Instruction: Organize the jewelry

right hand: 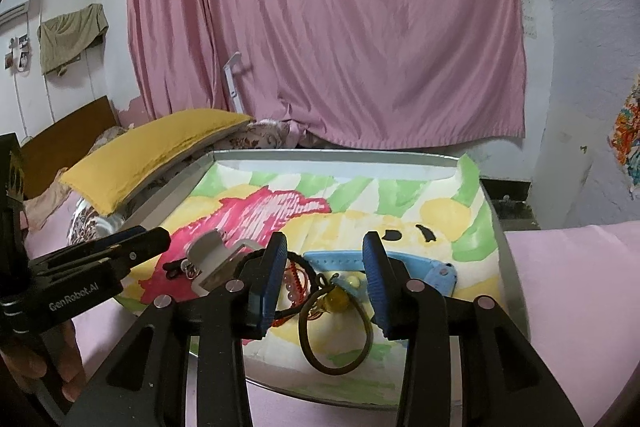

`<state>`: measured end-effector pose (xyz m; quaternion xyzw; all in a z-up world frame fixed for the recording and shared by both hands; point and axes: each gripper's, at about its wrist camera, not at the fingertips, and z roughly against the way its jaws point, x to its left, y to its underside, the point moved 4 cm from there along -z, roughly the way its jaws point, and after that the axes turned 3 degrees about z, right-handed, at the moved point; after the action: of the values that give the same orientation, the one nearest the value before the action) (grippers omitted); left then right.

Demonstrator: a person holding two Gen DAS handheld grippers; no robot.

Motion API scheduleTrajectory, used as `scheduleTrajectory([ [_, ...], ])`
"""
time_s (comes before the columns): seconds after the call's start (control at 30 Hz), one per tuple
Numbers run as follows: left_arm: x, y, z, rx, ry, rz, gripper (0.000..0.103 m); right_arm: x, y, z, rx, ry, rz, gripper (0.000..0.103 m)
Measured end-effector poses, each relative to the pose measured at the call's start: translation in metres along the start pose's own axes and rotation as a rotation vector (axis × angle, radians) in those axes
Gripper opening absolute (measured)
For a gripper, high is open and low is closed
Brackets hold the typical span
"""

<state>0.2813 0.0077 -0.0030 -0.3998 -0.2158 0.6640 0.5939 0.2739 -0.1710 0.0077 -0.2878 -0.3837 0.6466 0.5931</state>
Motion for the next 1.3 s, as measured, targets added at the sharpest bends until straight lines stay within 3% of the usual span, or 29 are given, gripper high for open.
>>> scheduleTrajectory([
  [0.17, 0.002, -0.003, 0.011, -0.055, -0.015, 0.007, 0.06, -0.004, -0.001, 0.008, -0.035, 0.02, -0.005, 0.048],
  [0.27, 0.004, -0.005, 0.017, -0.092, -0.027, 0.015, 0.08, -0.007, -0.001, 0.011, -0.048, 0.041, -0.003, 0.052],
  [0.33, 0.006, -0.006, 0.021, -0.11, -0.033, 0.025, 0.09, -0.009, -0.001, 0.014, -0.059, 0.053, -0.006, 0.061],
  [0.43, 0.009, -0.007, 0.024, -0.126, -0.05, 0.033, 0.099, -0.013, -0.003, 0.019, -0.08, 0.063, -0.013, 0.07],
  [0.9, 0.003, -0.007, 0.036, -0.193, -0.098, -0.019, 0.102, -0.019, -0.004, 0.04, -0.147, 0.095, -0.012, 0.101],
  [1.3, 0.0, -0.005, 0.047, -0.232, -0.102, -0.039, 0.102, -0.024, -0.001, 0.048, -0.158, 0.104, -0.025, 0.101],
])
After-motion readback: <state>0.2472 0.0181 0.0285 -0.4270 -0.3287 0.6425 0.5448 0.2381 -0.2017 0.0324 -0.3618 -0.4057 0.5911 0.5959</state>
